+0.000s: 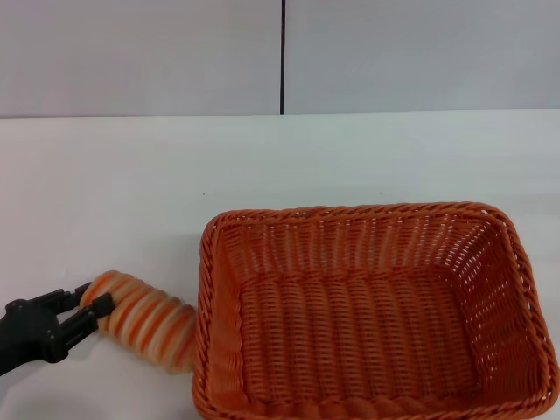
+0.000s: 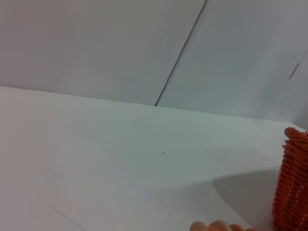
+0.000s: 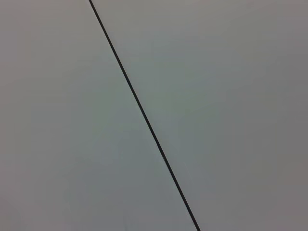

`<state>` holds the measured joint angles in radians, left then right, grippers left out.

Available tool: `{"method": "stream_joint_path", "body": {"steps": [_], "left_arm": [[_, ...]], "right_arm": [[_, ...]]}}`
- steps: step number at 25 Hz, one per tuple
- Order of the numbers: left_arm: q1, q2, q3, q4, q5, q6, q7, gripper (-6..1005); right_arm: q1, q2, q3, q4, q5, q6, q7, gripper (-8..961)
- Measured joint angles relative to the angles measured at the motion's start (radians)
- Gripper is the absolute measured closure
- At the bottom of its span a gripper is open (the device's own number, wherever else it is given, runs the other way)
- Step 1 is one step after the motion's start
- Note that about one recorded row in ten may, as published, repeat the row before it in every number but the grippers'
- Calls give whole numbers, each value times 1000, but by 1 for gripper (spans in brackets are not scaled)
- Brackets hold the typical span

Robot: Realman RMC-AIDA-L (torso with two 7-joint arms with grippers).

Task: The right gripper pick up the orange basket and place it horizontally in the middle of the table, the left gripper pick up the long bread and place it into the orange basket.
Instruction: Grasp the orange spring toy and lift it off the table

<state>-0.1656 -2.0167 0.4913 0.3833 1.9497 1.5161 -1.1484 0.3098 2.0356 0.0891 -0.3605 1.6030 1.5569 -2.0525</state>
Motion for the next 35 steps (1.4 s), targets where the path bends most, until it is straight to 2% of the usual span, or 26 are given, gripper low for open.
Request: {"method": "stream_joint_path", "body": {"steps": [5,22,35], "left_arm": [[-2,0,1,2,0,1,-3,690],[-5,1,3,3,0,3,-4,784],[-7,6,-19,5,-5,4,-4,817]], "right_arm": [[0,0,1,2,0,-2,-1,556],[3,0,3,14,0,-12,-12,556],[3,0,6,14,1,-12,-12,556]]}}
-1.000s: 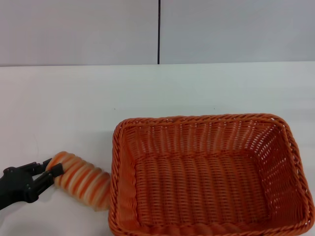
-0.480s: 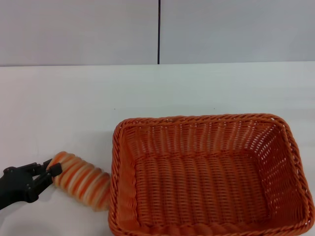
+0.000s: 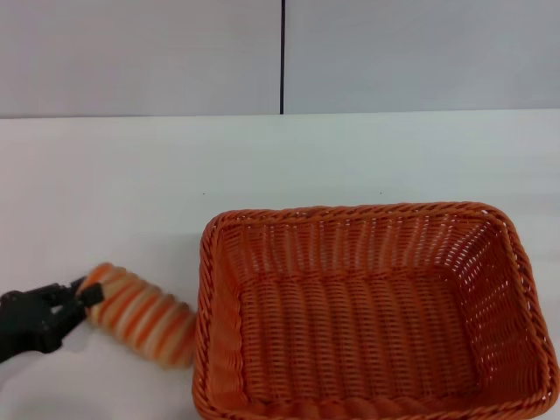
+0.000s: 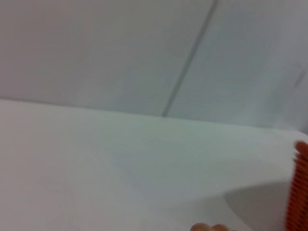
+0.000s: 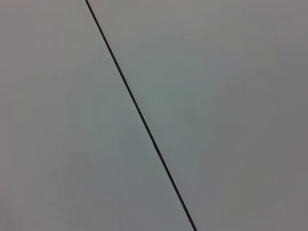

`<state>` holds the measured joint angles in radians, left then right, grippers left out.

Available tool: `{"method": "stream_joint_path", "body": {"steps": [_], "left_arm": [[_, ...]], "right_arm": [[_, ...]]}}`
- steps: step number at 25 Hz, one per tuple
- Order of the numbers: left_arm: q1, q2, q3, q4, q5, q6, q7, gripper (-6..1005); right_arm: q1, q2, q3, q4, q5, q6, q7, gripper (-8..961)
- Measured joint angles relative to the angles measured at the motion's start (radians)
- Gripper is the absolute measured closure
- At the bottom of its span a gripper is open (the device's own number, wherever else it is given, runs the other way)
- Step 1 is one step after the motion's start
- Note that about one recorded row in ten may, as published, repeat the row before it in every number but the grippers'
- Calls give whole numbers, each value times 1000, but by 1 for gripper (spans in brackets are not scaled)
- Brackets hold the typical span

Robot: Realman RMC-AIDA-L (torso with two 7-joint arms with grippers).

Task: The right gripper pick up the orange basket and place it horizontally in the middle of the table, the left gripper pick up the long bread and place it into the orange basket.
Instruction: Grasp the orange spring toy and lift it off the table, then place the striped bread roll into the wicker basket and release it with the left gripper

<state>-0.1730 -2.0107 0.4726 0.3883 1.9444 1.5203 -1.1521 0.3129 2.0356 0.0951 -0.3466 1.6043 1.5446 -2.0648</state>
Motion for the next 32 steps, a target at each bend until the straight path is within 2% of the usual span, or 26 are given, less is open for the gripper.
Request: {"method": "stream_joint_path", "body": {"steps": [4,5,6,8,13,14,15,18,19,20,21,22,23,24,27,29,32], "left_arm": [[4,8,-41,2,-2,0,-1,822],[13,15,-137,14,-2,14,-1,822],[14,16,-141,15,-3,15,-1,821],[18,16,-211,24,-3,29,-1,821],[-4,6,-410,23,-8,126,-2,822],[-4,6,-410,23,-8,126,-2,824],[-32,-2,-463,17,-17,208,-1,826],[-45,-6,-477,16,-21,237,-1,831],[-84,-19,-486,15,-28,297,-2,833],[-114,-31,-472,15,-26,328,-1,833],[-114,-31,-472,15,-26,328,-1,832],[-146,-39,-438,14,-20,356,0,832],[-201,-45,-319,-5,-11,372,4,834],[-211,-46,-289,-12,-10,371,6,835],[-264,-51,-95,-49,-8,353,26,840],[-285,-55,-2,-60,-8,337,34,841],[-304,-57,73,-69,-8,321,40,842]], "right_arm": [[-2,0,6,0,15,5,0,556],[-5,0,9,0,20,8,2,556],[-5,0,9,0,20,8,2,556],[-7,0,10,0,22,9,4,556],[-8,0,11,10,23,9,2,556],[-8,0,11,12,24,10,2,556],[-8,0,12,14,24,9,2,556],[-4,1,11,24,24,10,2,556],[-3,1,11,29,24,10,1,556],[-3,1,11,29,24,10,1,556],[-3,2,11,31,25,10,1,556],[-3,2,11,32,25,10,1,556],[-4,3,11,33,25,10,1,556],[-5,3,11,34,25,10,1,556],[-10,8,11,35,25,11,0,555],[-13,10,11,35,25,11,-1,555],[-14,10,11,35,25,8,-2,555]]}}
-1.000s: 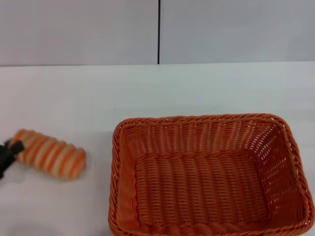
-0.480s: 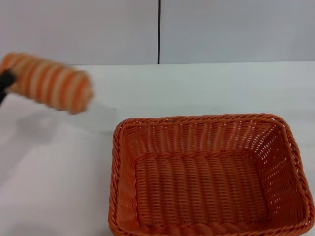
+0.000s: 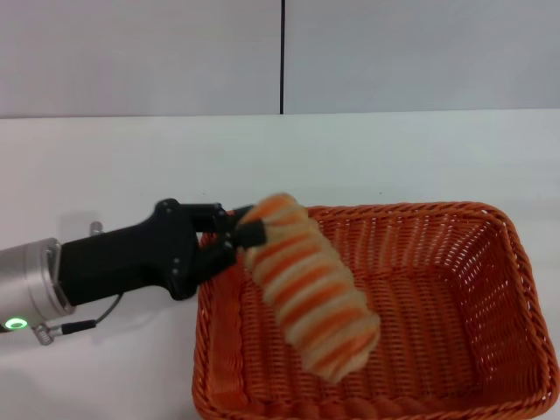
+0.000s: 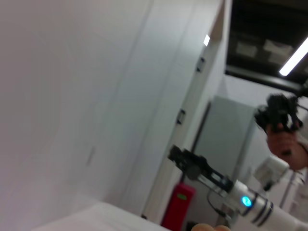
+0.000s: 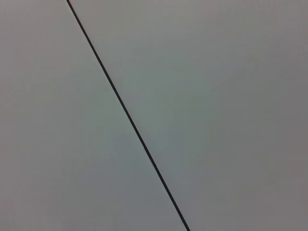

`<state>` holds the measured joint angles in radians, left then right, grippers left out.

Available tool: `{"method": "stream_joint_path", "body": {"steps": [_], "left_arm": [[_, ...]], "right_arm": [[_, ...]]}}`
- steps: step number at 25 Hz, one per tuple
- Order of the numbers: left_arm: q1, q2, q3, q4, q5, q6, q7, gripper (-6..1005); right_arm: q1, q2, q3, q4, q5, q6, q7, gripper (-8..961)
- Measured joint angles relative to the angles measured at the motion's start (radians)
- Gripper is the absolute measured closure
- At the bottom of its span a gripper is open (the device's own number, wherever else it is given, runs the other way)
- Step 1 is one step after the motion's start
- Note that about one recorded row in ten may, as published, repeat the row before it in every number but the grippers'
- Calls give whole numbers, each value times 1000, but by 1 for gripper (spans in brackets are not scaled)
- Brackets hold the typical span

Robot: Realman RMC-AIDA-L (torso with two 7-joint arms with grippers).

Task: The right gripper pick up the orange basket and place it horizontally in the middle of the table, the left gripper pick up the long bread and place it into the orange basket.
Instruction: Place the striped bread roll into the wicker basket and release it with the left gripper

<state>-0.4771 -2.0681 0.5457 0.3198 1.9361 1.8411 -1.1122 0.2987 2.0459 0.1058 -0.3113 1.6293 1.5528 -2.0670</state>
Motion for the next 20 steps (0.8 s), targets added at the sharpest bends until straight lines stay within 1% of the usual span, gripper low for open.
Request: {"method": "stream_joint_path", "body": {"steps": [4,10,16,20], "left_arm": [[-9,-1,32,-5,-1,-21,1,843],[0,-1,26,-17,-7,-29,1,842],[4,2,16,-21,-10,-32,-5,737],[10,5,13,-18,-21,-32,-8,542]], "right_arm": [[3,0,-3,0,0,-3,0,555],[8,2,-2,0,0,-4,-1,555],[8,2,-2,0,0,-5,-1,555],[6,2,-1,0,0,-6,-1,555]]}}
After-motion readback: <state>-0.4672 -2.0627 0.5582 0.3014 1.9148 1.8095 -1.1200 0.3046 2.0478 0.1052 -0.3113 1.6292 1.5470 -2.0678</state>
